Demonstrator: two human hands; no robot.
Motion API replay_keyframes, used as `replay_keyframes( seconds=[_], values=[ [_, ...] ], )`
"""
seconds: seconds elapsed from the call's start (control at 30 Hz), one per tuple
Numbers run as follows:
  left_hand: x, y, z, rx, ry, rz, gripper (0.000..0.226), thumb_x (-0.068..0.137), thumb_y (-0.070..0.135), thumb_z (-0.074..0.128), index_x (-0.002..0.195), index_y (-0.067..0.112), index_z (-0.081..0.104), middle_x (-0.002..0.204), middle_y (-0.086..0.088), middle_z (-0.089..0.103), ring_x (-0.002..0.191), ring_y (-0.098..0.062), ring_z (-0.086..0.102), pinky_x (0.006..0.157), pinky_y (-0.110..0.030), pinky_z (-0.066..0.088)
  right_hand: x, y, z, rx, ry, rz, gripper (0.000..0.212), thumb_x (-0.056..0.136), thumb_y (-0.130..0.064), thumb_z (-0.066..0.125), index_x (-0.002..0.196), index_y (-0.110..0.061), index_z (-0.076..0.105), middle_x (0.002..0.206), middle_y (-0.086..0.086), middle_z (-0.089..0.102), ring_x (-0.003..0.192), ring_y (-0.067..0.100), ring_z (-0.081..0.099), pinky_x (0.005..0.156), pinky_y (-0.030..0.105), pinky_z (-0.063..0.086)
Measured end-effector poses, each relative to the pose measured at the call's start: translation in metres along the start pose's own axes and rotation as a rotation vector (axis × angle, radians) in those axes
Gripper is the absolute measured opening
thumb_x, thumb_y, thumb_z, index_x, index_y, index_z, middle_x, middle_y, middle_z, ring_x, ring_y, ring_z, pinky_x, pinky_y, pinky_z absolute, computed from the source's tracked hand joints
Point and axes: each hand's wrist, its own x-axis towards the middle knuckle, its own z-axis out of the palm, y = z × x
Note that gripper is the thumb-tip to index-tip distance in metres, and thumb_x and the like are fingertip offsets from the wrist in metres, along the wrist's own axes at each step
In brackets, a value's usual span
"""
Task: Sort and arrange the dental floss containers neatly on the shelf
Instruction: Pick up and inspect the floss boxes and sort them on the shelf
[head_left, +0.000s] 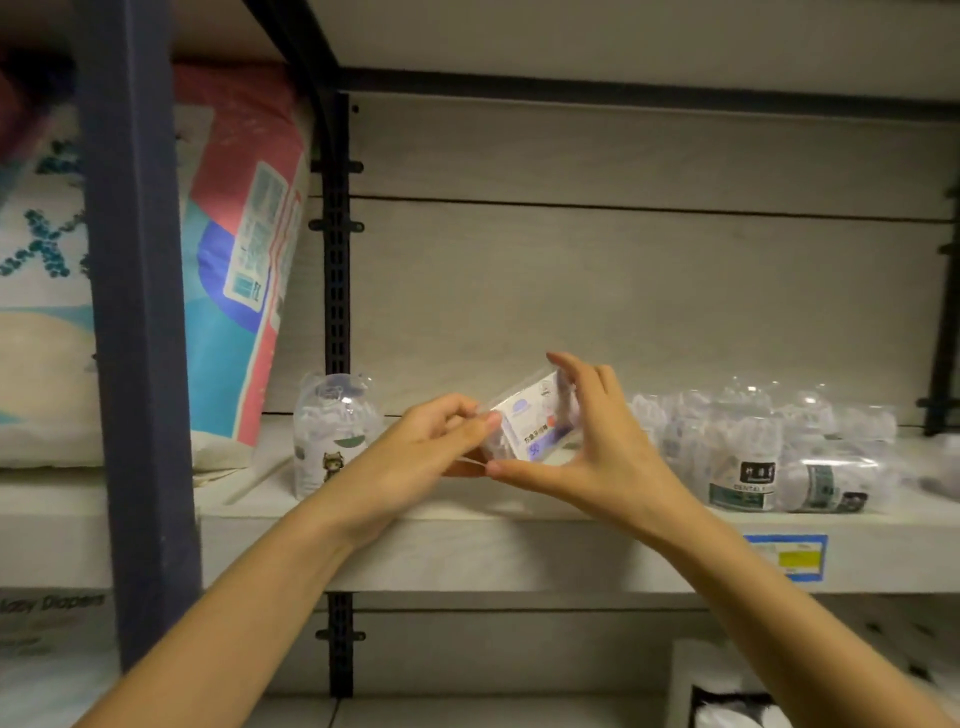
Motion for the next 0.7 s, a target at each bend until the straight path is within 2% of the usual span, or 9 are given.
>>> replay_keyframes(
  seconds=[0.07,0.1,0.2,0.23,0.3,0.4,0.47,0.53,0.7],
  values=[
    [0.001,-0.003,-0.008,-0.015,0.038,0.020,0.027,0.093,0.024,0.047,0.102,0.003,0.061,0.098,-0.008,0.072,0.089,-0.017,0.067,0.083,-0.027,0.055,-0.006,0.004,-0.010,0.167,-0.030,0.042,0.097,0.056,-0.052,0.074,0.138,-0.027,0.029,0.124,-0.011,0.041,0.107,-0.006,0.048,0.084,0.006,0.043],
    [0.001,-0.003,-0.011,-0.033,0.050,0.021,0.028,0.093,0.024,0.047,0.103,0.003,0.061,0.101,-0.009,0.072,0.092,-0.018,0.067,0.083,-0.028,0.054,-0.009,0.005,-0.014,0.267,-0.056,0.077,0.093,0.057,-0.049,0.073,0.137,-0.028,0.032,0.125,-0.012,0.046,0.107,-0.004,0.052,0.086,0.009,0.046],
    [-0.001,-0.003,-0.012,-0.076,0.013,0.046,0.036,0.088,0.029,0.049,0.108,0.001,0.061,0.102,-0.010,0.073,0.094,-0.019,0.067,0.079,-0.023,0.054,-0.016,0.005,-0.019,0.520,-0.113,0.175,0.067,0.065,-0.045,0.069,0.125,-0.026,0.048,0.116,-0.010,0.063,0.103,0.009,0.063,0.089,0.033,0.053],
    [-0.002,-0.002,-0.009,-0.065,-0.004,0.074,0.038,0.087,0.031,0.049,0.108,0.003,0.061,0.102,-0.008,0.073,0.094,-0.018,0.068,0.078,-0.022,0.054,-0.017,0.004,-0.019,0.541,-0.103,0.192,0.058,0.066,-0.043,0.068,0.119,-0.025,0.052,0.112,-0.007,0.067,0.102,0.013,0.065,0.088,0.036,0.054],
    [-0.004,0.004,-0.003,-0.009,0.010,0.168,0.035,0.085,0.032,0.049,0.106,0.008,0.063,0.100,-0.002,0.074,0.092,-0.013,0.069,0.076,-0.018,0.053,-0.022,0.000,-0.023,0.570,-0.054,0.198,0.048,0.067,-0.039,0.067,0.110,-0.022,0.056,0.106,-0.003,0.070,0.100,0.017,0.066,0.085,0.034,0.055],
    [-0.004,0.017,0.009,0.047,0.025,0.295,0.031,0.078,0.035,0.059,0.100,0.014,0.066,0.092,0.006,0.074,0.082,-0.002,0.068,0.071,-0.010,0.051,-0.037,0.000,-0.041,0.638,0.037,0.195,0.049,0.067,-0.031,0.068,0.112,-0.015,0.056,0.107,0.005,0.070,0.099,0.020,0.067,0.084,0.034,0.056],
    [-0.004,0.026,0.020,0.104,-0.035,0.352,0.039,0.068,0.056,0.068,0.095,0.027,0.068,0.092,0.009,0.074,0.082,0.001,0.067,0.069,-0.009,0.050,-0.049,0.002,-0.057,0.638,0.074,0.208,0.047,0.070,-0.027,0.068,0.113,-0.012,0.055,0.109,0.008,0.069,0.098,0.021,0.068,0.086,0.036,0.055],
    [0.000,0.031,0.037,0.195,-0.066,0.394,0.053,0.054,0.077,0.060,0.093,0.042,0.067,0.092,0.014,0.073,0.083,0.000,0.067,0.067,-0.011,0.052,-0.062,0.010,-0.074,0.545,0.072,0.217,0.039,0.078,-0.024,0.068,0.112,-0.012,0.056,0.111,0.006,0.068,0.100,0.021,0.067,0.089,0.039,0.054],
    [0.012,0.035,0.106,0.257,-0.050,0.478,0.050,0.055,0.079,0.059,0.089,0.043,0.065,0.082,0.017,0.072,0.068,-0.001,0.065,0.067,-0.026,0.052,-0.101,0.046,-0.126,0.357,0.089,0.247,0.035,0.083,-0.029,0.063,0.116,-0.019,0.058,0.109,0.000,0.069,0.100,0.014,0.066,0.089,0.039,0.053]
  ],
)
